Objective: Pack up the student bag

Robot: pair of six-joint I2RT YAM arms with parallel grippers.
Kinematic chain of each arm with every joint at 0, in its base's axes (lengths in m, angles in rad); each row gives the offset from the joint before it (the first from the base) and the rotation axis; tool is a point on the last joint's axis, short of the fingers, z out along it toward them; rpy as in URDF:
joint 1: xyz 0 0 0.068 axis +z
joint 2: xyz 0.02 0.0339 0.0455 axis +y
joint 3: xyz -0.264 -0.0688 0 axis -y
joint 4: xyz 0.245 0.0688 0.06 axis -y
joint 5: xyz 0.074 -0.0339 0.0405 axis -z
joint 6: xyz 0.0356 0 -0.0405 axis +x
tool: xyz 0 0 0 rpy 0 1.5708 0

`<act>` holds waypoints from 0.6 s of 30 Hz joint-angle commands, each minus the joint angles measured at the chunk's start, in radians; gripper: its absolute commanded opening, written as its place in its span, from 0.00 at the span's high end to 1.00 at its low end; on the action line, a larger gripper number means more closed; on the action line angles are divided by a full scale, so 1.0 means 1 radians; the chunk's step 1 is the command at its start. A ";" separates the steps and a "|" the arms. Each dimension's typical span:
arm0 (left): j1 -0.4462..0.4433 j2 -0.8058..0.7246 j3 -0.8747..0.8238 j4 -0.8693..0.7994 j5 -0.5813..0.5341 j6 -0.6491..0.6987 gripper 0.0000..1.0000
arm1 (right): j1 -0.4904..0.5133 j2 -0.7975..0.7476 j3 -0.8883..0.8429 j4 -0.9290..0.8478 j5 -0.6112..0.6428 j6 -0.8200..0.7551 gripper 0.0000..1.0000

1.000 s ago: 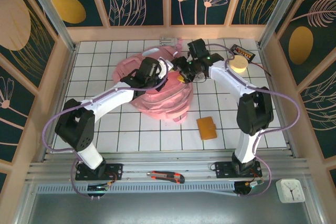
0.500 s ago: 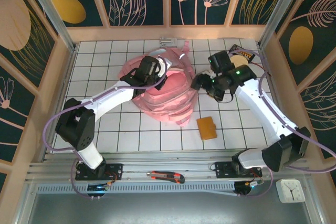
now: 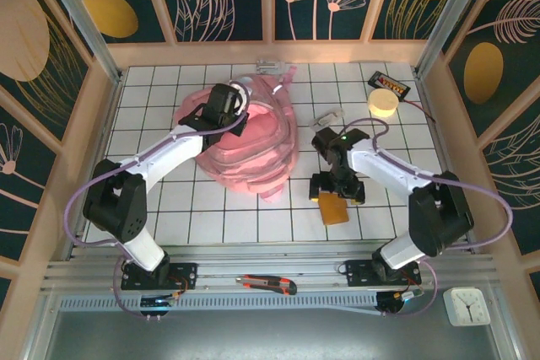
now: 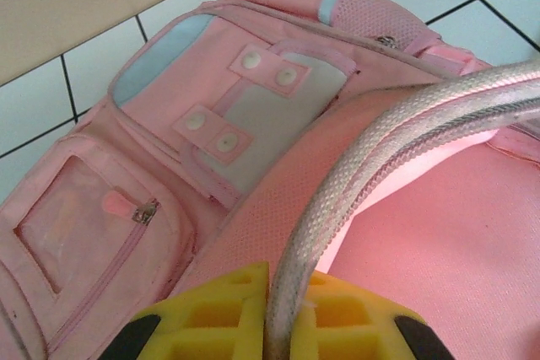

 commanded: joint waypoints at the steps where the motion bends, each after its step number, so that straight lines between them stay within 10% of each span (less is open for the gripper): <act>1: 0.010 -0.034 -0.017 -0.022 -0.013 -0.032 1.00 | 0.009 0.058 -0.024 0.044 0.048 -0.038 0.01; 18: 0.010 -0.045 -0.030 -0.025 0.032 -0.047 1.00 | 0.016 0.232 -0.047 0.178 0.049 -0.119 0.02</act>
